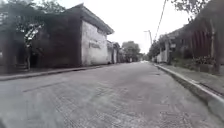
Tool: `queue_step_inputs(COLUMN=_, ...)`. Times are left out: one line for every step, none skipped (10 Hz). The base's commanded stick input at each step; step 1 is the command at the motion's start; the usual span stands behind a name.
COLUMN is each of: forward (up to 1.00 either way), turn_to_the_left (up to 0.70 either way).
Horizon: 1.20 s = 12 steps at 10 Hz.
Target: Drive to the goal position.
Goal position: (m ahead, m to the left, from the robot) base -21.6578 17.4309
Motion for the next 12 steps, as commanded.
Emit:
queue_step_inputs(forward=0.00, turn_to_the_left=1.00)
queue_step_inputs(forward=0.00, turn_to_the_left=1.00)
queue_step_inputs(forward=0.00, turn_to_the_left=1.00)
queue_step_inputs(forward=0.00, turn_to_the_left=1.00)
queue_step_inputs(forward=0.00, turn_to_the_left=1.00)
queue_step_inputs(forward=0.00, turn_to_the_left=1.00)
queue_step_inputs(forward=0.00, turn_to_the_left=1.00)
queue_step_inputs(forward=0.00, turn_to_the_left=1.00)
queue_step_inputs(forward=0.00, turn_to_the_left=1.00)
queue_step_inputs(forward=0.00, turn_to_the_left=1.00)
queue_step_inputs(forward=0.00, turn_to_the_left=1.00)
queue_step_inputs(forward=0.00, turn_to_the_left=1.00)
